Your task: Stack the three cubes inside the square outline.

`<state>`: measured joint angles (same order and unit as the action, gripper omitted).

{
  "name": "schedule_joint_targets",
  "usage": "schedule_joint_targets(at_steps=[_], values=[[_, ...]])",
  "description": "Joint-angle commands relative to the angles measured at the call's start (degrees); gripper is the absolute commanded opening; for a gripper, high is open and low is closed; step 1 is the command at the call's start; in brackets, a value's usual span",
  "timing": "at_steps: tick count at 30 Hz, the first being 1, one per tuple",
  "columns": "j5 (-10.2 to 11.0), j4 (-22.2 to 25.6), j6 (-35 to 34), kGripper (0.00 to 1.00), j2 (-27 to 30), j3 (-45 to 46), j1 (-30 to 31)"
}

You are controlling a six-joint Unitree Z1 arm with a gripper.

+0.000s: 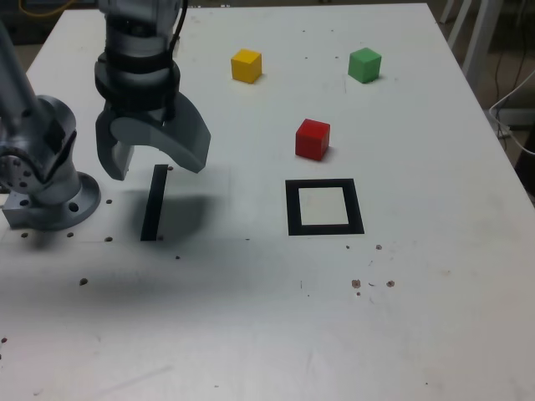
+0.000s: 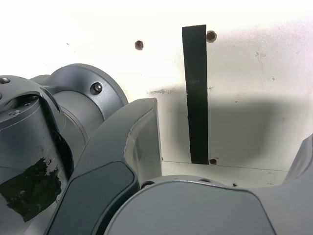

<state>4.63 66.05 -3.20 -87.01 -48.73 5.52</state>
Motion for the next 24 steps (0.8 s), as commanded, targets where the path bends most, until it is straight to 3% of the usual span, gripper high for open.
schedule_joint_targets(at_steps=[1, 24], values=[[-0.07, 0.01, 0.03, 0.99, -0.17, 0.06, -0.07], [0.35, -0.48, 0.13, 1.00, -0.26, -0.01, -1.40]])
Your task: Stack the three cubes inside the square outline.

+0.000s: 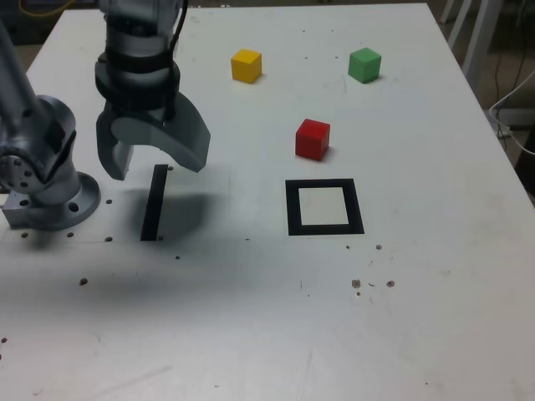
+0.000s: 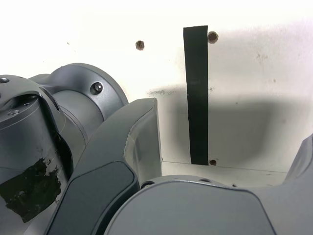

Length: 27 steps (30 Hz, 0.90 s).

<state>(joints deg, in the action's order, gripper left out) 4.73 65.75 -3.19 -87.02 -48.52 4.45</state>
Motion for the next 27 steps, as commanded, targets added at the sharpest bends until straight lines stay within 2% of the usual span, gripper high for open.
schedule_joint_targets(at_steps=[1, 9, 27], values=[[0.49, -0.23, 0.22, 1.00, -0.33, -0.36, -0.66], [2.63, 0.20, 5.05, 1.00, -2.38, -4.98, -4.63], [5.64, 7.97, 21.72, 0.99, -14.51, -26.57, -11.02]])
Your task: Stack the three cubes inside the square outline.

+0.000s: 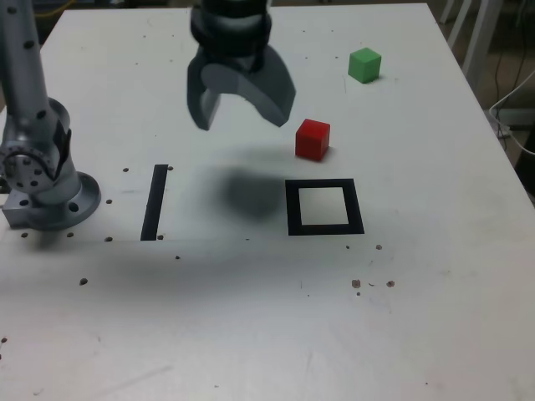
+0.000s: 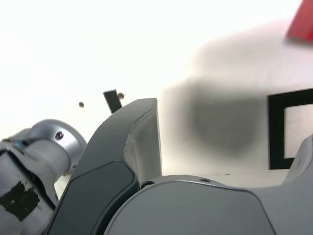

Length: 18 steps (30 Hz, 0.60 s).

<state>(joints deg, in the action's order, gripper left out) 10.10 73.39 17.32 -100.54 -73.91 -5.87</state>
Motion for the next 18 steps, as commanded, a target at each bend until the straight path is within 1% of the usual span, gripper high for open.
schedule_joint_targets(at_steps=[1, 9, 18], values=[[0.43, 0.43, 2.23, 0.99, -1.60, -2.07, -1.20], [0.80, 1.74, 10.81, 0.97, -7.43, -10.27, -4.51], [0.49, 3.26, 17.29, 0.97, -13.58, -17.35, -8.52]])
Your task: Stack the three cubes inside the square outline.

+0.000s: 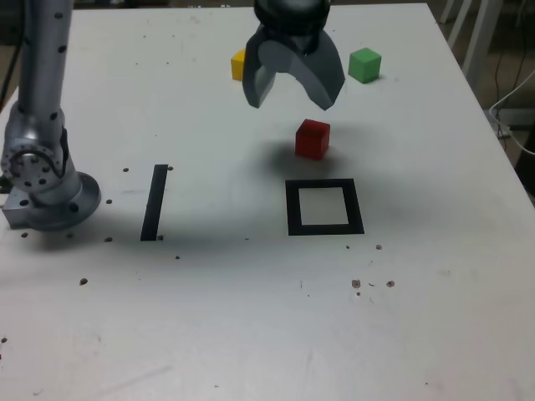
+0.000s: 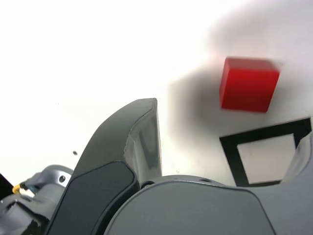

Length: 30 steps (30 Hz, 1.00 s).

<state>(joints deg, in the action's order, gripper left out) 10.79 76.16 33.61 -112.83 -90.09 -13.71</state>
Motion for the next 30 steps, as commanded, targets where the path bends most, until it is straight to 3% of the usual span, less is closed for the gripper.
schedule_joint_targets(at_steps=[1, 9, 18, 30], values=[[-0.30, 0.57, 1.62, 0.96, -1.99, -1.81, -1.15], [-1.09, 0.60, 4.51, 0.95, -5.95, -4.94, -3.33], [-3.99, 0.12, 6.04, 0.93, -8.71, -5.20, -3.22], [-5.08, -0.82, 6.20, 0.90, -11.23, -5.08, -2.08]])
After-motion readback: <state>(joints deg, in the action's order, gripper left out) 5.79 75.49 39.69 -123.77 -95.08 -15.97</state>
